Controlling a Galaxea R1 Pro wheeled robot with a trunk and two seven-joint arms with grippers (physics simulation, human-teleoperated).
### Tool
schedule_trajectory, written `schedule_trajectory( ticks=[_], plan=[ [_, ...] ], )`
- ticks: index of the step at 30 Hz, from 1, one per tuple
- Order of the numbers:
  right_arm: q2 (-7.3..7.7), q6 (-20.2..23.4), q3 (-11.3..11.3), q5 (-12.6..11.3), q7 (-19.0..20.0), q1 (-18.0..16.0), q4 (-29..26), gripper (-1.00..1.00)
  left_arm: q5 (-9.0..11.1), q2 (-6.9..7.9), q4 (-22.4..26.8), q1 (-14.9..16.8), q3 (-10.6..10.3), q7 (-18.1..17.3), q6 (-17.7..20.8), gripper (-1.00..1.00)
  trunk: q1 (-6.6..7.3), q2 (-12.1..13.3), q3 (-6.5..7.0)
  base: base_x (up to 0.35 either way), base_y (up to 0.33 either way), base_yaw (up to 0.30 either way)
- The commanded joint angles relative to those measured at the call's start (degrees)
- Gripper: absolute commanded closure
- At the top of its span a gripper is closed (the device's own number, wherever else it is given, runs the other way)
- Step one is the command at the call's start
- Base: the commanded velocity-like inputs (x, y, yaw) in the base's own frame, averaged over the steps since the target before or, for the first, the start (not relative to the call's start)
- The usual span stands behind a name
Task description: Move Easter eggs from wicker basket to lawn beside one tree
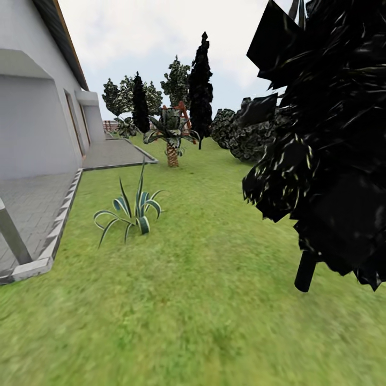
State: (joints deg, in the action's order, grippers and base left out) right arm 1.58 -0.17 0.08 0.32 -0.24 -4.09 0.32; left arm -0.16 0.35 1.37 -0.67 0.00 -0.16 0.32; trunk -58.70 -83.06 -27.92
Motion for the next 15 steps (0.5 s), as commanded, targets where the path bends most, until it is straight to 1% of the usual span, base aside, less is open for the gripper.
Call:
schedule_trajectory(
  ticks=[1, 15],
  plan=[
    [0.01, 0.0, 0.0, 0.0, 0.0, 0.0, 0.0, -1.0, 0.0, 0.0, 0.1, 0.0, 0.0, 0.0, 0.0, -1.0, -0.02, 0.0, -0.04, 0.229, 0.275, 0.0],
    [-0.07, -0.1, 0.0, 0.0, 0.0, 0.0, 0.1, -1.0, 0.0, 0.0, 0.1, 0.0, 0.0, 0.0, 0.0, -1.0, -0.02, 0.0, -0.04, 0.256, 0.252, 0.0]
  ],
)
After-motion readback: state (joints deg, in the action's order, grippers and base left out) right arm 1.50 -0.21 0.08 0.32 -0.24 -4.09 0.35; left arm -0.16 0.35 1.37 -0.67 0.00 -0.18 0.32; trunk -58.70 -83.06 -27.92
